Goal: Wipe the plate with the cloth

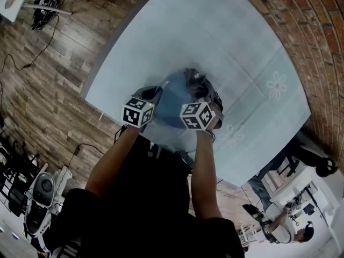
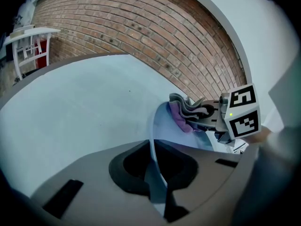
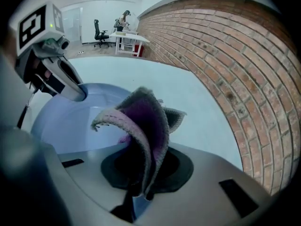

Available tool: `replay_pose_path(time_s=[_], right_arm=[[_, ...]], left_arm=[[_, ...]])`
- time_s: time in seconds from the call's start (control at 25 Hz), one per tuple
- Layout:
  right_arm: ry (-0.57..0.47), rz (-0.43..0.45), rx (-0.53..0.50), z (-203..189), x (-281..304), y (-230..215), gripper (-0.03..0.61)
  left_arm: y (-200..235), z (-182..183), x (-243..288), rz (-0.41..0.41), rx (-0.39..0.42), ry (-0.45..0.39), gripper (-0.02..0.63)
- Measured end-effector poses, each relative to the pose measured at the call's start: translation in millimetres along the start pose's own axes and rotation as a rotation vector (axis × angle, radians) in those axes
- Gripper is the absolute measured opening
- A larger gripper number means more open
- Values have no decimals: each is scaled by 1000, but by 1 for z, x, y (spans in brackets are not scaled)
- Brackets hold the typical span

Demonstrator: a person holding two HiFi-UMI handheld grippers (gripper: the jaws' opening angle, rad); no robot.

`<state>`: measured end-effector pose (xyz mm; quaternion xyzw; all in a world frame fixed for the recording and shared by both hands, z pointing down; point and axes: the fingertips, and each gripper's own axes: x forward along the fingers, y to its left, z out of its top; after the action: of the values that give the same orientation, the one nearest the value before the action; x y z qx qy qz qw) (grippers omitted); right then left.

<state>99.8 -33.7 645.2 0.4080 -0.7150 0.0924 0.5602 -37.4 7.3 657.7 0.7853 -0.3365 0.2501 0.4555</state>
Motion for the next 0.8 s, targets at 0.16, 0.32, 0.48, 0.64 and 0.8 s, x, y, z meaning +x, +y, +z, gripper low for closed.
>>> replay_pose_path(time_s=[0.16,0.32,0.48,0.64,0.8], right_arm=[[58,-12,-20,-20,-6,-2,61],[102,-19,-54,-42,-17,3,61],[134,-13,-113,-64,-28,15,60],[157,18,-141,-79,-41,33,61],[166,76,-136,-87,-51,53,61]], left_arm=[[0,0,0,-1,-9,-6,49],[0,-1,0,6,-11,-8,49],[1,-1,0,9,-29,-14,48],[2,-2,-1,10,-43,-17,48],[2,-2,0,9,-52,-18,46]])
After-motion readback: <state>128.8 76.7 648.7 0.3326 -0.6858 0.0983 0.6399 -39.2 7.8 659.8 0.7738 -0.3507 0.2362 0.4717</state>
